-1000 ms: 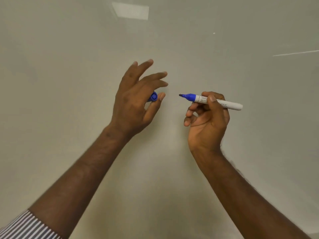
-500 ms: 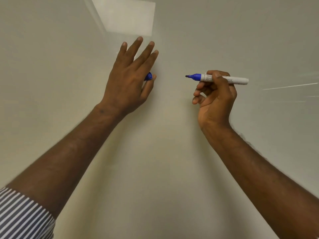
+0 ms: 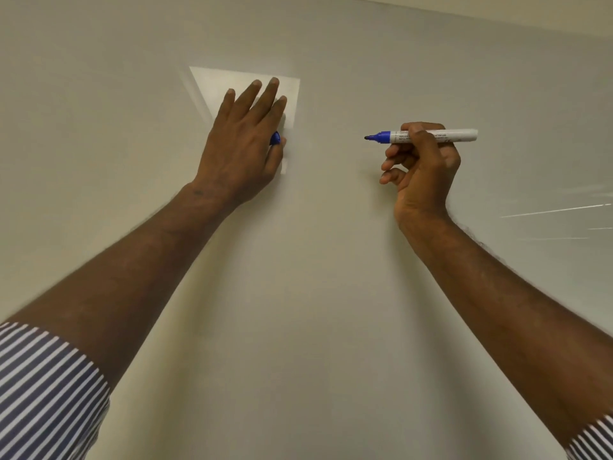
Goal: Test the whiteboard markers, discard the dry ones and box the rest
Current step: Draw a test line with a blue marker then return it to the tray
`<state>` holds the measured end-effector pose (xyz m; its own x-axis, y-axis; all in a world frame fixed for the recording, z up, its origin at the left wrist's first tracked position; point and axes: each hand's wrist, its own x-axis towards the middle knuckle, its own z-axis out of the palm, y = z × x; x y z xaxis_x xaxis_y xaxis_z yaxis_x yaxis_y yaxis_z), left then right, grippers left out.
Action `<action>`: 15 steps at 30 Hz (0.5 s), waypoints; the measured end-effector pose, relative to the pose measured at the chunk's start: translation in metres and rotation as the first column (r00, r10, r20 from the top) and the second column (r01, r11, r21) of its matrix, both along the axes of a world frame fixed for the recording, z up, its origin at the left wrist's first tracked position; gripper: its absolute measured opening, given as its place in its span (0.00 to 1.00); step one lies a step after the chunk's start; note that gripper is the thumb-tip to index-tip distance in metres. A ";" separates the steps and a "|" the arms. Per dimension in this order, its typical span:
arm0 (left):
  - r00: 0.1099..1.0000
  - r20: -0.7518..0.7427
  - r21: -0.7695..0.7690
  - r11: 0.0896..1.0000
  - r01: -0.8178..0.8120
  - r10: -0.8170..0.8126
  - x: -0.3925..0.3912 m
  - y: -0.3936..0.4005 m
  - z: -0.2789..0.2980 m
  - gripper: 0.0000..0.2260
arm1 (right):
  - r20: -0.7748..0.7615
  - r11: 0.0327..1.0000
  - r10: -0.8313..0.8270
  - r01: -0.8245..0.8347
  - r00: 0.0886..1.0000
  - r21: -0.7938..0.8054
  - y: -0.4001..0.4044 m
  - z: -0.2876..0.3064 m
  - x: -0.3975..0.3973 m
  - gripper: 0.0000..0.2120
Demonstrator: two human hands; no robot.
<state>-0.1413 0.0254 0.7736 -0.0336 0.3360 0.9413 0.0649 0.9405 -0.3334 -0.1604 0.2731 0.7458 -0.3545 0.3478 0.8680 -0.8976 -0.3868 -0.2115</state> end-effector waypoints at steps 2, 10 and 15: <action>1.000 0.007 0.025 1.000 -0.008 0.008 -0.002 -0.002 0.005 0.25 | -0.005 1.000 -0.021 0.021 1.000 -0.003 0.001 0.006 -0.004 0.05; 0.998 0.024 0.064 0.996 0.062 -0.064 -0.010 -0.013 0.010 0.26 | -0.042 0.992 -0.117 0.115 0.992 -0.047 -0.002 0.025 -0.015 0.03; 0.996 0.033 0.050 0.995 0.084 -0.086 -0.012 -0.016 0.010 0.25 | -0.083 0.982 -0.174 0.167 0.981 -0.084 -0.009 0.023 -0.019 0.05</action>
<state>-0.1537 0.0089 0.7836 -0.0400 0.2931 0.9552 0.1559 0.9461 -0.2838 -0.1792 0.2645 0.7693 -0.2062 0.4631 0.8620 -0.9657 -0.2386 -0.1029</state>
